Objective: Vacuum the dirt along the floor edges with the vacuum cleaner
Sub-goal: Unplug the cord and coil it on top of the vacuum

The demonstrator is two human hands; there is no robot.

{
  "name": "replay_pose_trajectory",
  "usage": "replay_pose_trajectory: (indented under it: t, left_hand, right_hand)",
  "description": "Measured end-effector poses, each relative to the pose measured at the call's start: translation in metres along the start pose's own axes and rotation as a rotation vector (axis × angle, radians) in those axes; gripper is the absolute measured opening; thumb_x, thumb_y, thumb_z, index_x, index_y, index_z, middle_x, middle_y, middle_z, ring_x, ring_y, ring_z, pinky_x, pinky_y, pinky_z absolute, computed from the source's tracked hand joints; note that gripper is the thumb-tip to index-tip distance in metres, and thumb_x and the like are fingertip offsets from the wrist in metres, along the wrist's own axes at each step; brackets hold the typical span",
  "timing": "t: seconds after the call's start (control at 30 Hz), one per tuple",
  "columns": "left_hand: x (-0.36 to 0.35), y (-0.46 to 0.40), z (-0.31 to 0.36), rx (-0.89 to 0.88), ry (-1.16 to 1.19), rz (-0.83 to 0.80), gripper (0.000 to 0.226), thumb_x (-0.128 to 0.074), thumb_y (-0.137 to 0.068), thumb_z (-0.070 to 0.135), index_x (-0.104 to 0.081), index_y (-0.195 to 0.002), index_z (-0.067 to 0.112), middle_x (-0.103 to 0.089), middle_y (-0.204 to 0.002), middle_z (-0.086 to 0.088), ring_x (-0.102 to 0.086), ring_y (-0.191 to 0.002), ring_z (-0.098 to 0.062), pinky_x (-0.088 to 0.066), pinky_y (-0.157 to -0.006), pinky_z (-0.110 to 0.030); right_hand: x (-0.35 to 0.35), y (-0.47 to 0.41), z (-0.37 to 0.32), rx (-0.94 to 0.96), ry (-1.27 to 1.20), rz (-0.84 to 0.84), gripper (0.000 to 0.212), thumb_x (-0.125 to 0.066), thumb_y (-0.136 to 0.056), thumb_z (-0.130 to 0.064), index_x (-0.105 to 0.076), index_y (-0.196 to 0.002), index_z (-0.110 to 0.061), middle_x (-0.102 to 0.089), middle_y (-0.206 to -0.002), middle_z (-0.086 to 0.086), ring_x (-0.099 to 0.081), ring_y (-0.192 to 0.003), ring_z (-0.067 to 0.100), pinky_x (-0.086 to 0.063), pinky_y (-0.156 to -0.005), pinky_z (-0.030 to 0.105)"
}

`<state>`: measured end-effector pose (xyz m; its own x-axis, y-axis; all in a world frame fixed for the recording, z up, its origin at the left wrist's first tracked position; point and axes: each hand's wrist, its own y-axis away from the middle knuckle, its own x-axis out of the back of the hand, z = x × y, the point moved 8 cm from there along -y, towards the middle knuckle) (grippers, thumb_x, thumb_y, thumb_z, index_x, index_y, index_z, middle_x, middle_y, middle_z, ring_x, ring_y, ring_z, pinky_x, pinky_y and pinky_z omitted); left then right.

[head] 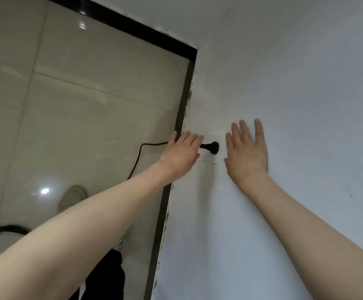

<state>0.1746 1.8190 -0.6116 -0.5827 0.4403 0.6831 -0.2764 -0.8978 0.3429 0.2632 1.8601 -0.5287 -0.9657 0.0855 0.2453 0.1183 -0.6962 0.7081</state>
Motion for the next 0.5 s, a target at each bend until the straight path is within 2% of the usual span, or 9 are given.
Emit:
replay_pose_trajectory:
  t: [0.1,0.17,0.2,0.27,0.37,0.5]
  left_hand:
    - [-0.016,-0.034,-0.001,0.049,0.052,-0.048,0.044,-0.038,-0.102,0.032,-0.04,-0.14,0.01,-0.049,-0.137,-0.011,-0.037,-0.132,-0.027,-0.022,-0.11,-0.043]
    - [-0.02,-0.051,-0.002,0.109,0.127,-0.066,0.039,-0.039,-0.101,0.033,-0.055,-0.127,0.008,-0.06,-0.122,-0.012,-0.051,-0.115,-0.028,-0.035,-0.091,-0.036]
    - [-0.022,-0.057,-0.002,0.133,0.167,-0.075,0.037,-0.04,-0.101,0.033,-0.06,-0.12,0.007,-0.062,-0.116,-0.012,-0.055,-0.107,-0.028,-0.035,-0.078,-0.032]
    - [-0.026,-0.065,-0.004,0.183,0.272,-0.09,0.034,-0.044,-0.1,0.03,-0.065,-0.11,0.005,-0.065,-0.107,-0.014,-0.059,-0.095,-0.028,-0.034,-0.066,-0.03]
    - [-0.03,-0.067,-0.009,0.247,0.422,-0.105,0.03,-0.05,-0.099,0.027,-0.066,-0.11,0.004,-0.067,-0.105,-0.015,-0.06,-0.09,-0.027,-0.041,-0.067,-0.03]
    - [-0.032,-0.066,-0.014,0.325,0.521,-0.09,0.028,-0.055,-0.096,0.025,-0.068,-0.108,0.003,-0.067,-0.103,-0.016,-0.053,-0.08,-0.02,-0.038,-0.066,-0.027]
  right_hand:
    - [-0.014,-0.004,-0.005,0.038,0.13,-0.004,0.067,-0.009,-0.104,-0.047,0.011,-0.153,-0.007,0.012,-0.162,0.018,0.014,-0.149,0.038,0.018,-0.107,0.066]
    - [-0.017,-0.006,-0.007,0.052,0.169,0.003,0.066,-0.005,-0.103,-0.046,0.014,-0.152,-0.007,0.015,-0.161,0.019,0.016,-0.148,0.039,0.02,-0.104,0.068]
    - [-0.017,-0.007,-0.007,0.057,0.186,0.005,0.065,-0.004,-0.103,-0.047,0.016,-0.151,-0.006,0.016,-0.161,0.02,0.017,-0.147,0.04,0.021,-0.101,0.069]
    - [-0.018,-0.011,-0.007,0.058,0.212,0.013,0.066,-0.004,-0.103,-0.047,0.017,-0.151,-0.006,0.017,-0.161,0.02,0.017,-0.147,0.041,0.022,-0.097,0.07]
    - [-0.018,-0.012,-0.007,0.064,0.232,0.03,0.067,-0.003,-0.102,-0.048,0.017,-0.151,-0.007,0.017,-0.161,0.02,0.017,-0.147,0.041,0.023,-0.095,0.07]
    - [-0.019,-0.01,-0.005,0.053,0.236,0.037,0.067,-0.002,-0.102,-0.049,0.018,-0.15,-0.007,0.017,-0.16,0.021,0.017,-0.147,0.04,0.022,-0.097,0.069]
